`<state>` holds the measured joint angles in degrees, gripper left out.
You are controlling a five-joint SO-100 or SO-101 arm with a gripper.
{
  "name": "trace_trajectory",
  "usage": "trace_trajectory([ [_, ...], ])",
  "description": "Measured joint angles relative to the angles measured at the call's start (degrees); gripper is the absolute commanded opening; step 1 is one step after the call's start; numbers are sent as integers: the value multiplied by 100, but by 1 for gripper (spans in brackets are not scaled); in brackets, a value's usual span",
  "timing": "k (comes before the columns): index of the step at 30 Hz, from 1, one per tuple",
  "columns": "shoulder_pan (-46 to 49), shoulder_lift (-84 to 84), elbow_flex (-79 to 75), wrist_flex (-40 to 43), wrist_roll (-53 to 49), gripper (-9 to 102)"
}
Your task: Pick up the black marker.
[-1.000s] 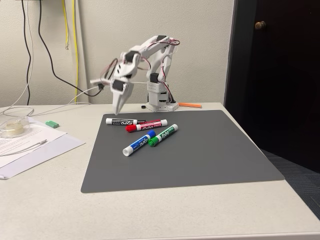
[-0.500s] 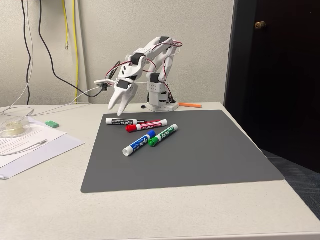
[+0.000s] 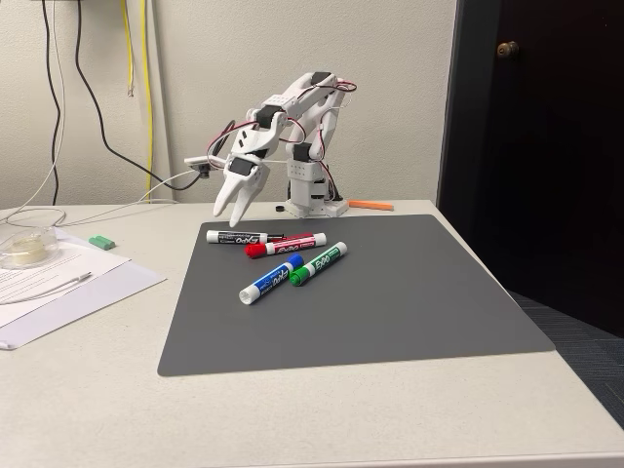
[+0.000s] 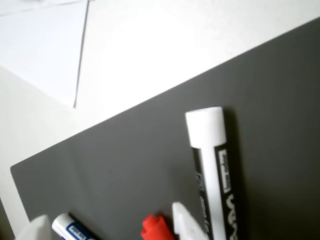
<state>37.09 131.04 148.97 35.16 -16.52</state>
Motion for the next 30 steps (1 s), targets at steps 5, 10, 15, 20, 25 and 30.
trace_trajectory([
  [5,88,255,70,220,-97,29],
  [10,202,606,299,202,-220,23],
  [15,193,615,308,290,-237,21],
  [20,167,-519,-606,1283,211,16],
  [25,167,-1292,-1099,1811,396,16],
  [30,79,-1573,-1160,2241,668,21],
])
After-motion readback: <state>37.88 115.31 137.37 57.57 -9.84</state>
